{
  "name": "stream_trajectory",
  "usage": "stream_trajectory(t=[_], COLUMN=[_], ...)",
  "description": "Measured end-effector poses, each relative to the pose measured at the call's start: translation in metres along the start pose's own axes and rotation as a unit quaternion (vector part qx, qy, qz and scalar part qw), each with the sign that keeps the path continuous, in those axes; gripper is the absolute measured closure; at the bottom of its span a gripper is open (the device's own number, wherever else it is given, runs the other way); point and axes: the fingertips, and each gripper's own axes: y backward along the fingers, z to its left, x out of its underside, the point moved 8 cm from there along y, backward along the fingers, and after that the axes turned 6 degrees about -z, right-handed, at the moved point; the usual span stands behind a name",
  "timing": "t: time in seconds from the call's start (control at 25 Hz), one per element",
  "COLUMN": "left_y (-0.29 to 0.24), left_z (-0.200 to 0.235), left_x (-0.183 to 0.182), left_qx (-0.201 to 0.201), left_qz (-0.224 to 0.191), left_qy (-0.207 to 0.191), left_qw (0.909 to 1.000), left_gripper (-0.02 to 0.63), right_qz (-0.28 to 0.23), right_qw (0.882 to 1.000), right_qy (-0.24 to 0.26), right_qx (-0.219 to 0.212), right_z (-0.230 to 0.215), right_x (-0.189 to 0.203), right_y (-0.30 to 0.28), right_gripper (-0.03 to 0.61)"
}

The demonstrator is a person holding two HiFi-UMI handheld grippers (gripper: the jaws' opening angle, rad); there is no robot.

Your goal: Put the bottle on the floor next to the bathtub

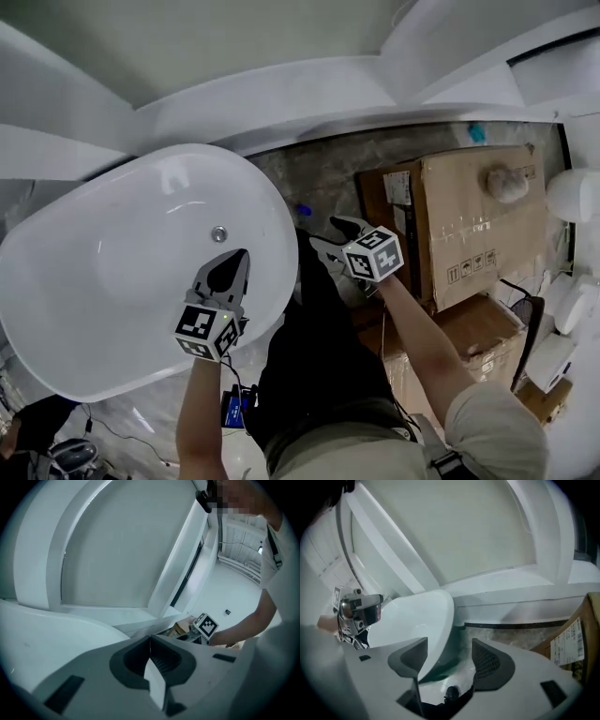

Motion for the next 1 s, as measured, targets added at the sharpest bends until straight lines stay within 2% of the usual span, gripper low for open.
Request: stream_trajectory(t=[0.4,0.56,0.68,0.8,1.0], left_y=[0.080,0.121,0.147,0.174,0.208], left_z=[-0.051,-0.056,-0.059,-0.067,-0.081], left_x=[-0.078,-0.084,-0.093,-0.106,-0.117], left_qx=[0.011,-0.010,-0.016,-0.023,-0.025], left_qz=[-0.055,-0.089,-0.112,-0.135,-0.161], left_qy=[0.011,0.038,0.064,0.061,0.043], left_qw=[0.9984,0.9952,0.9914,0.9887,0.9857], left_gripper=[0.555,0.555,0.557,0.557,0.557], right_qz=[-0.082,-0.080,-0.094,-0.105,-0.116], right_qw=[0.997,0.996,0.995,0.993,0.990], right_qy=[-0.010,0.032,0.043,0.051,0.076], right_qx=[0.010,0.001,-0.001,0.008,-0.008], right_z=[0.104,0.157,0.188,0.209,0.239], right_x=[-0.080,-0.089,-0.093,-0.091,-0.093], right_y=[0.093,0.111,0.128,0.142,0.160], right_gripper=[0.304,0.304,0.304,0.305,0.307])
